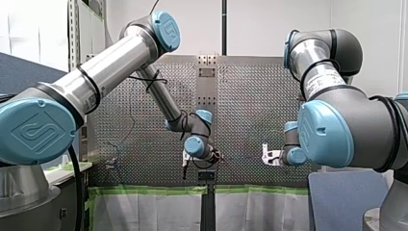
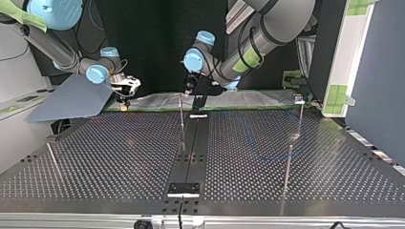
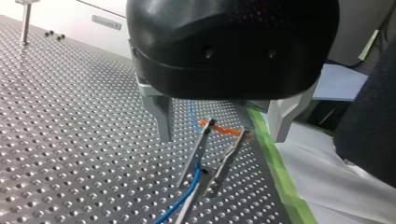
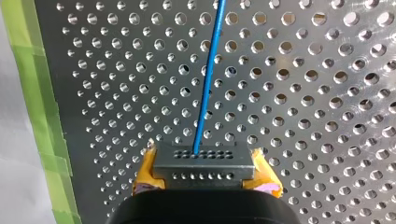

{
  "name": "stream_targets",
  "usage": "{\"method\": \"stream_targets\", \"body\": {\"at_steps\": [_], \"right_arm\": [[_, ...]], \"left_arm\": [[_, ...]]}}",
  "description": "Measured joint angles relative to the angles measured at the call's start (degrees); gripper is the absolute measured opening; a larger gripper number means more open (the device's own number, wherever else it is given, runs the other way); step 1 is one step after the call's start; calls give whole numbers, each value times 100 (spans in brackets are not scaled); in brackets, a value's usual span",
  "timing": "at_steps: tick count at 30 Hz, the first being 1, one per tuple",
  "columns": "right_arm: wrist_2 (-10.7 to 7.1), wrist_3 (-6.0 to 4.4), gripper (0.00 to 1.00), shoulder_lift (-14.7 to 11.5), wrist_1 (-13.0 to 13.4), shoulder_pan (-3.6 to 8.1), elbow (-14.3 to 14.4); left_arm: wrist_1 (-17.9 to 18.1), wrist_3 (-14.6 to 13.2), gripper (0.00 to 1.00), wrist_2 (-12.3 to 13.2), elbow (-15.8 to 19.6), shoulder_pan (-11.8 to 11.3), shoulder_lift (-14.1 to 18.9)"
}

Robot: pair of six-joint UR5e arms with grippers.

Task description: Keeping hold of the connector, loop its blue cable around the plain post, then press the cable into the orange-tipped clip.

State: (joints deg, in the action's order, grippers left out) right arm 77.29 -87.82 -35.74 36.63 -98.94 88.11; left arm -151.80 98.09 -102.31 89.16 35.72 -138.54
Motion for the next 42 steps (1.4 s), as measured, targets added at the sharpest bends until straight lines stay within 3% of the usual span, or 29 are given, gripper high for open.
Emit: {"method": "stream_targets", "body": {"at_steps": [5, 10, 18, 29, 42], "right_arm": [[60, 135, 0, -115, -144, 46, -6], [55, 219, 0, -371, -376, 101, -6], [1, 89, 0, -754, -552, 125, -2], [-37, 71, 0, -807, -563, 127, 0], [-32, 141, 0, -818, -616, 123, 2]], "left_arm": [[-116, -159, 100, -189, 140, 45, 130], [79, -55, 100, -309, 389, 56, 379], [559, 412, 100, -421, 880, 37, 868], [1150, 816, 100, -616, 1469, 47, 1458], [1848, 663, 100, -796, 2169, 157, 2157]]}}
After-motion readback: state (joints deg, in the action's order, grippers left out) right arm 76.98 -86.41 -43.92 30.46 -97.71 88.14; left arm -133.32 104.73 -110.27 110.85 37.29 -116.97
